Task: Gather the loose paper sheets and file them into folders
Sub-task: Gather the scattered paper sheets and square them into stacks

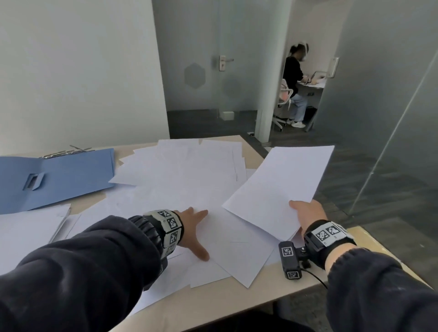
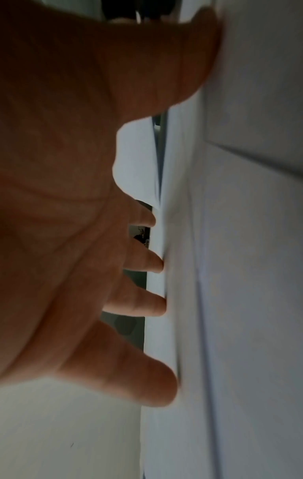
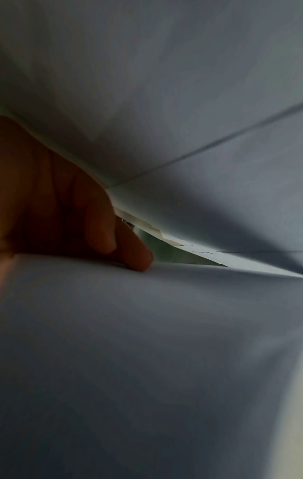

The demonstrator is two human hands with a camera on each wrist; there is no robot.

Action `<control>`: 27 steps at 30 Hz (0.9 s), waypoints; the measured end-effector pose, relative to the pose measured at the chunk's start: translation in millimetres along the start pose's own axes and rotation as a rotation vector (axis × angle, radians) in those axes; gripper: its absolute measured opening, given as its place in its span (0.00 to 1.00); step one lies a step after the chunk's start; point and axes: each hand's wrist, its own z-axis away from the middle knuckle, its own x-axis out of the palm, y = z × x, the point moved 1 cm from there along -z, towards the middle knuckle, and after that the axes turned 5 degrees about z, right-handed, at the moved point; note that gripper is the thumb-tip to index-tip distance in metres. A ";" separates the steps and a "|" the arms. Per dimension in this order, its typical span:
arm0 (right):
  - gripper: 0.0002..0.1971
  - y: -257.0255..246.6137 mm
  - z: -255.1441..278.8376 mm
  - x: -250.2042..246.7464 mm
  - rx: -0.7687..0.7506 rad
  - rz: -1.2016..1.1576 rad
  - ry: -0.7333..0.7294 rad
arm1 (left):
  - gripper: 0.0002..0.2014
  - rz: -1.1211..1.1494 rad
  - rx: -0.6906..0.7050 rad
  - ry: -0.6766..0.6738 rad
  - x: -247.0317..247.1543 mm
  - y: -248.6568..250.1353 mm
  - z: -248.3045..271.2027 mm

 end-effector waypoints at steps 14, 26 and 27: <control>0.09 10.8 -7.5 -6.7 0.098 -0.133 0.020 | 0.51 -0.102 -0.001 0.132 1.0 10.2 3.7; 0.11 19.8 -17.9 -12.9 0.123 -0.151 0.026 | 0.25 -0.038 0.094 0.182 4.7 0.2 21.6; 0.12 22.2 -21.4 -13.5 0.119 -0.150 0.018 | 0.27 -0.033 0.113 0.172 5.2 -1.3 23.0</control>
